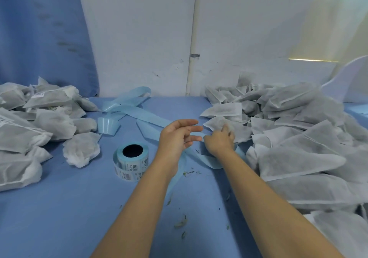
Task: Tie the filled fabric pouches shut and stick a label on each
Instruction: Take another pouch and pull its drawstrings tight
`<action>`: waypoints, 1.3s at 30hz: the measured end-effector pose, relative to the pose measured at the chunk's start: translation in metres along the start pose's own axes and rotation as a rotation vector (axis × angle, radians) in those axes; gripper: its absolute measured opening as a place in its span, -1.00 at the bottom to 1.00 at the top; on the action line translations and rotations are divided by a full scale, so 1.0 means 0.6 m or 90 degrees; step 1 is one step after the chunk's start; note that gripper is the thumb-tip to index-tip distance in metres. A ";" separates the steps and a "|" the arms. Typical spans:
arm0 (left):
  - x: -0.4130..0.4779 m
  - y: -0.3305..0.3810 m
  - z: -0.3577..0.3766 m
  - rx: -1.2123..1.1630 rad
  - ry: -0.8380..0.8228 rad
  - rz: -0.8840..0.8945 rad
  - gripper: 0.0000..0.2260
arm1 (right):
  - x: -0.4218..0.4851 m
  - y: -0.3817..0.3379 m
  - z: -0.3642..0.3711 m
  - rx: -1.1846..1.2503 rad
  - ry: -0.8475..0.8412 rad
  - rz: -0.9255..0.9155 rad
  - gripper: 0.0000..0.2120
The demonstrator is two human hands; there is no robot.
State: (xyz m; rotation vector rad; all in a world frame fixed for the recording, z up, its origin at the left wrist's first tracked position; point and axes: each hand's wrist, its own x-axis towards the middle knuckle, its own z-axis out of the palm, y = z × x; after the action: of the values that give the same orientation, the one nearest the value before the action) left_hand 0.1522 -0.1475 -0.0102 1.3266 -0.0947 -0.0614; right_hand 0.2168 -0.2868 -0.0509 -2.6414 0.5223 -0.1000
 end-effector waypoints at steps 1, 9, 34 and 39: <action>0.003 -0.001 0.000 0.001 0.001 -0.001 -0.73 | 0.001 0.002 0.005 -0.002 0.000 0.007 -0.55; 0.005 -0.006 -0.002 -0.002 0.001 0.004 -0.72 | -0.005 0.008 0.017 0.099 0.059 -0.028 -0.44; -0.078 -0.004 -0.098 -0.160 0.190 0.010 -0.85 | -0.274 -0.070 0.037 0.306 0.136 -0.526 -0.56; -0.077 -0.001 -0.116 -0.140 0.233 0.004 -0.86 | -0.262 -0.065 0.016 0.612 0.288 -0.377 -0.78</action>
State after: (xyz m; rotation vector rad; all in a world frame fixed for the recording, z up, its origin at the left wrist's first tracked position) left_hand 0.1137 -0.0757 -0.0288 1.0991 0.2135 0.1720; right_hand 0.0860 -0.1908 -0.0401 -1.7166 -0.1883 -0.8949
